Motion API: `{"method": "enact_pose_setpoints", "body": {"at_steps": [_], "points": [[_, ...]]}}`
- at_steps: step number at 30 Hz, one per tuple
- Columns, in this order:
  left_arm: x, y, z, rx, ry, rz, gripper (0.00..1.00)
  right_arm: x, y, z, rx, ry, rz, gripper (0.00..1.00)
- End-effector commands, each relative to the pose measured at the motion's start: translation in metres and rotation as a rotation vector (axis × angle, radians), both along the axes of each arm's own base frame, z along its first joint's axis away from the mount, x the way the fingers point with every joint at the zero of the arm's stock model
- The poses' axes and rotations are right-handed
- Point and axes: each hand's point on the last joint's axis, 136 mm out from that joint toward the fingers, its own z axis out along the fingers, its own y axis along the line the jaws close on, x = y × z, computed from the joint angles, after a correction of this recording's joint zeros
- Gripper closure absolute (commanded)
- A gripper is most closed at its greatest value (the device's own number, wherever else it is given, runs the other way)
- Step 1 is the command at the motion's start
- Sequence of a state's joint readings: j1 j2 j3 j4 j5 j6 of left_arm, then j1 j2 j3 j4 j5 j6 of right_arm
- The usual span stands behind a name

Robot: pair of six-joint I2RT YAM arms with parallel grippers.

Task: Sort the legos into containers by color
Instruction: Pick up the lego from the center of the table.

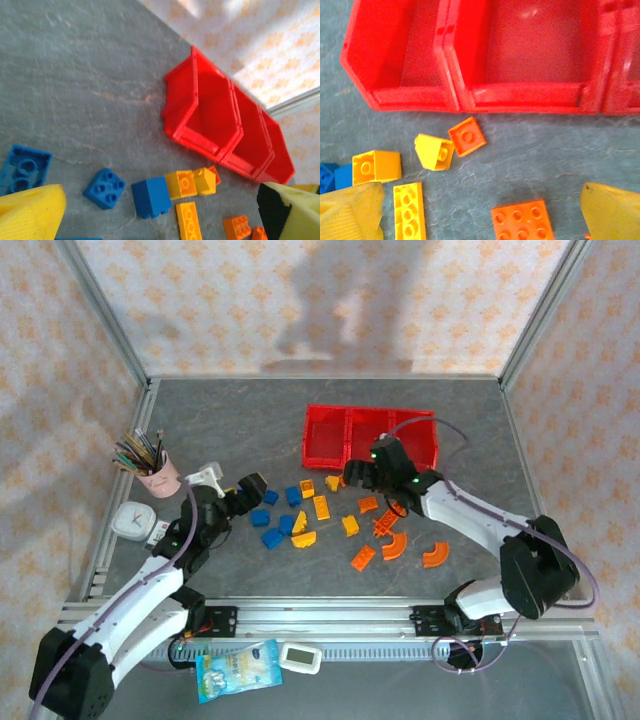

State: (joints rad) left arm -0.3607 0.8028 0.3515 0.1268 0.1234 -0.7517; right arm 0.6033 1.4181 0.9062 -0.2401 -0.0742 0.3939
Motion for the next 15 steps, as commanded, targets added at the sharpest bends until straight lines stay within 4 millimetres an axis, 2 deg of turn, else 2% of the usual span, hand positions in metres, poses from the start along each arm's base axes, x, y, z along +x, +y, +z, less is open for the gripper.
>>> {"method": "enact_pose_setpoints", "body": {"at_steps": [1, 8, 15], "points": [[0.009, -0.01, 0.018, -0.02, -0.025, 0.006, 0.01, -0.003, 0.011, -0.005, -0.069, 0.019, 0.005, 0.02], [0.016, -0.038, 0.016, -0.028, -0.003, -0.043, 0.01, 0.0, 0.045, -0.023, -0.167, 0.061, 0.065, 0.1], [0.021, -0.046, 0.007, -0.006, 0.041, -0.05, 0.01, 0.005, 0.065, -0.04, -0.236, 0.088, 0.056, 0.21]]}}
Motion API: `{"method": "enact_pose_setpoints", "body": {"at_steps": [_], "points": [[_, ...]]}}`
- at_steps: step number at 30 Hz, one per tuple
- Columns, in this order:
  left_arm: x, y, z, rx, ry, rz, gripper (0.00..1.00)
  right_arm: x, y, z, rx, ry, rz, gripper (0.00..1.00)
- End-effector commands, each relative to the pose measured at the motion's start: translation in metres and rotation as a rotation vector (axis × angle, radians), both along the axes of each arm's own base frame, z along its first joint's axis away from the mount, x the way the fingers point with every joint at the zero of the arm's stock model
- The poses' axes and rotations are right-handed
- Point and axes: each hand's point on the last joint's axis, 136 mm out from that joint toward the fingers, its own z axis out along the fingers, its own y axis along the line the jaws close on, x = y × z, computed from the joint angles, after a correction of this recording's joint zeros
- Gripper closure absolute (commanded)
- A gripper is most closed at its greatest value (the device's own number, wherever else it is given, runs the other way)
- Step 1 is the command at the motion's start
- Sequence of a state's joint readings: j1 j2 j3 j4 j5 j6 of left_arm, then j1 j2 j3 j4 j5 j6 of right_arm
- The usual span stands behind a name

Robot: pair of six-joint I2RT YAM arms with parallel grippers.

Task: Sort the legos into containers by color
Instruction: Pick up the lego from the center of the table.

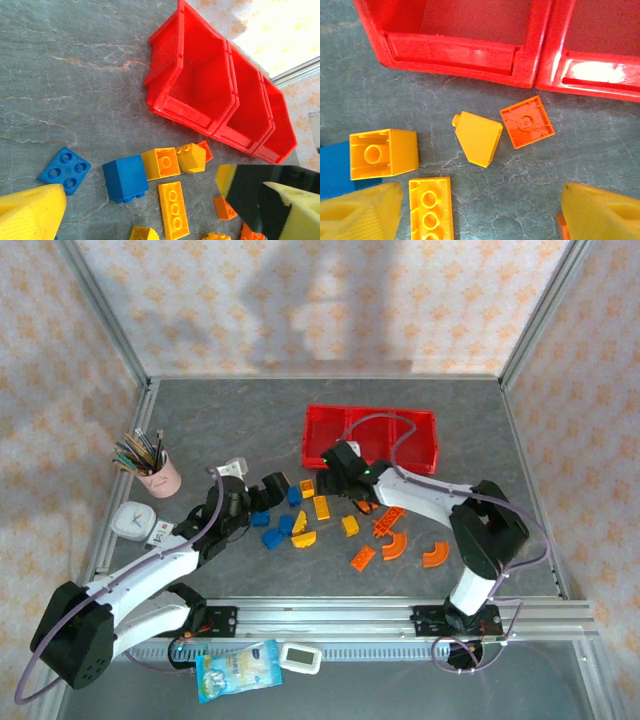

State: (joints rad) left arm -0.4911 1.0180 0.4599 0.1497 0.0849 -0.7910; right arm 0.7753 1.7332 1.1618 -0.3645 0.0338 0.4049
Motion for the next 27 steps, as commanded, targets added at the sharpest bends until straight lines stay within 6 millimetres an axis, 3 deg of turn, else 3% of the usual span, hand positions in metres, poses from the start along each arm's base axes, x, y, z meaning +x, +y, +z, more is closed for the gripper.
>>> {"method": "enact_pose_setpoints", "body": {"at_steps": [1, 9, 17, 27], "points": [[0.009, -0.002, 0.015, -0.019, -0.034, 0.028, 0.01, 0.004, -0.001, -0.003, -0.061, -0.006, -0.045, 0.22], [0.007, 0.006, 0.012, 0.041, -0.006, 0.042, 0.01, 0.019, 0.009, -0.018, -0.062, 0.004, -0.112, 0.32], [0.006, 0.011, 0.012, 0.075, 0.009, 0.058, 0.01, 0.034, 0.007, -0.028, -0.114, -0.012, -0.181, 0.39], [0.007, 0.01, 0.014, 0.085, 0.015, 0.05, 0.01, 0.04, 0.01, -0.039, -0.153, -0.007, -0.177, 0.48]]}}
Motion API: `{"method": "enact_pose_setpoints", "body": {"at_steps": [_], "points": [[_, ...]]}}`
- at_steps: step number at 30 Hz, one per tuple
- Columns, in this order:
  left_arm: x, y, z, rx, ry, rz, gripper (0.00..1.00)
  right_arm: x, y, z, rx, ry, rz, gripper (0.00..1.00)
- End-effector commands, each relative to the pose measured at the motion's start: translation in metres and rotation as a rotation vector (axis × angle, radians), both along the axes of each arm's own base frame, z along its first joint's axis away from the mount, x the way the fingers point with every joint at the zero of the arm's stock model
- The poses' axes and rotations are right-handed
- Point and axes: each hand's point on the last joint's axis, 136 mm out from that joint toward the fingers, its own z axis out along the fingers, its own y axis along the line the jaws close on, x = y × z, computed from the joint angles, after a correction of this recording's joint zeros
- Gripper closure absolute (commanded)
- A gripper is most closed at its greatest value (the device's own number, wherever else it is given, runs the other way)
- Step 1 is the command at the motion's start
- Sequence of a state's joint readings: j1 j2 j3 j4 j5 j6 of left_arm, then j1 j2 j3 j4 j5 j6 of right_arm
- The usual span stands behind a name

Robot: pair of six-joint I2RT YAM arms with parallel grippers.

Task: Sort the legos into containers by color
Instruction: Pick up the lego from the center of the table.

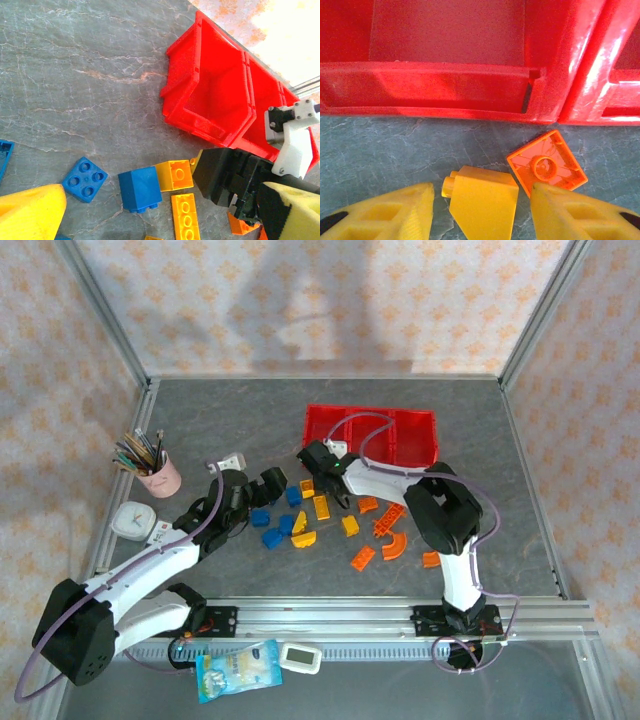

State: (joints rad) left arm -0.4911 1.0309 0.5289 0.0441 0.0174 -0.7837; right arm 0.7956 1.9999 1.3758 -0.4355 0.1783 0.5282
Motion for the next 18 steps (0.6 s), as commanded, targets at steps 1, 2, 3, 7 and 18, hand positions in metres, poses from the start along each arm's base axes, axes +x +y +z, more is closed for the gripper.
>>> {"method": "enact_pose_setpoints", "body": {"at_steps": [1, 2, 3, 7, 18], "points": [[0.0013, -0.0011, 0.0082, 0.027, -0.007, -0.008, 0.01, 0.0062, -0.0026, 0.0002, -0.041, -0.017, -0.023, 0.49], [0.0014, -0.0014, 0.008, 0.027, -0.006, -0.008, 0.01, 0.0073, -0.0019, 0.0009, -0.038, -0.021, -0.021, 0.5], [0.0013, -0.0015, 0.008, 0.027, -0.006, -0.009, 0.01, 0.0077, -0.0013, 0.0005, -0.038, -0.022, -0.018, 0.5], [0.001, -0.0015, 0.0056, 0.03, 0.004, -0.009, 0.01, 0.0096, -0.0004, -0.0017, -0.047, -0.022, -0.014, 0.52], [0.0032, -0.004, 0.0047, 0.031, 0.015, -0.015, 0.01, 0.0099, 0.0013, 0.0008, -0.051, -0.022, 0.007, 0.63]]}}
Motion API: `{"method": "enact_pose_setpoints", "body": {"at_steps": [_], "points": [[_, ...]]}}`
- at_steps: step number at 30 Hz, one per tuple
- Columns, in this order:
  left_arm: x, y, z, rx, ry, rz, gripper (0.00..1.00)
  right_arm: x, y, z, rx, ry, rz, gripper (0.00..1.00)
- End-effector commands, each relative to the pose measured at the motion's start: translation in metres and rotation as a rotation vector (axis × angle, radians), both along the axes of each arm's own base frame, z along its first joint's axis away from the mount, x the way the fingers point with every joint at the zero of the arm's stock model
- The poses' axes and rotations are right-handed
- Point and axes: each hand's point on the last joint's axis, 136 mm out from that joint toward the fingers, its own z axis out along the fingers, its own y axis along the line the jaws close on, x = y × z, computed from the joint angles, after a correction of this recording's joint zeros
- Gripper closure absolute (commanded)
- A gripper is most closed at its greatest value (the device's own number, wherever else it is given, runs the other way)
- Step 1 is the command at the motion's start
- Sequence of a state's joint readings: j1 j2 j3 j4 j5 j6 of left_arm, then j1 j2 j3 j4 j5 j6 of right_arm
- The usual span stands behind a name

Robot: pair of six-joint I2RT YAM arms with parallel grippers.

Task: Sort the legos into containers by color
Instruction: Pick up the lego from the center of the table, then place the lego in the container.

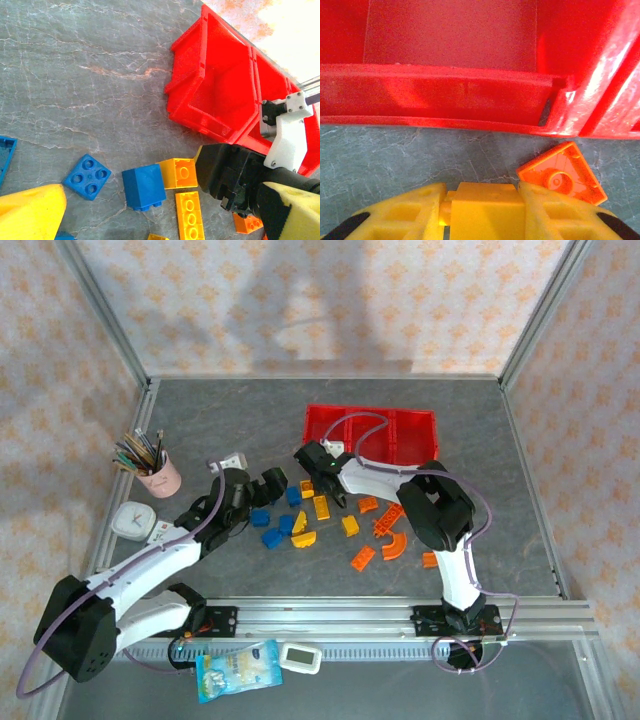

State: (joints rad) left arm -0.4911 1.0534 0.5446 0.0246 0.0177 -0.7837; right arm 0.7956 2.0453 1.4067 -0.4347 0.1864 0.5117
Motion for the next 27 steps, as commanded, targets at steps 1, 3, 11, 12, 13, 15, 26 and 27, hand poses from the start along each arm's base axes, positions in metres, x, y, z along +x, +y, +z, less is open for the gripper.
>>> {"method": "enact_pose_setpoints", "body": {"at_steps": [1, 3, 11, 12, 13, 15, 26, 27], "points": [[0.002, -0.003, 0.009, 0.022, -0.006, -0.017, 0.01, 0.005, -0.003, 0.012, -0.026, -0.028, -0.002, 0.64], [0.002, -0.003, 0.01, 0.022, -0.007, -0.014, 0.01, 0.003, -0.003, 0.017, -0.019, -0.033, 0.001, 0.66], [0.001, -0.002, 0.021, 0.011, -0.026, -0.01, 0.01, -0.008, -0.009, 0.044, 0.022, -0.053, 0.024, 0.69], [0.002, -0.001, 0.023, 0.015, -0.028, -0.008, 0.01, -0.01, -0.01, 0.049, 0.029, -0.058, 0.026, 0.69], [0.002, -0.001, 0.025, 0.017, -0.032, -0.006, 0.01, -0.01, -0.01, 0.055, 0.04, -0.065, 0.028, 0.69], [0.003, 0.0, 0.03, 0.031, -0.038, -0.003, 0.01, -0.01, -0.009, 0.067, 0.06, -0.08, 0.034, 0.69], [0.022, -0.004, 0.046, 0.056, -0.051, 0.013, 0.01, 0.052, 0.006, 0.095, 0.08, -0.166, 0.047, 0.7], [0.024, -0.005, 0.046, 0.053, -0.052, 0.014, 0.01, 0.061, 0.008, 0.092, 0.078, -0.16, 0.05, 0.7]]}}
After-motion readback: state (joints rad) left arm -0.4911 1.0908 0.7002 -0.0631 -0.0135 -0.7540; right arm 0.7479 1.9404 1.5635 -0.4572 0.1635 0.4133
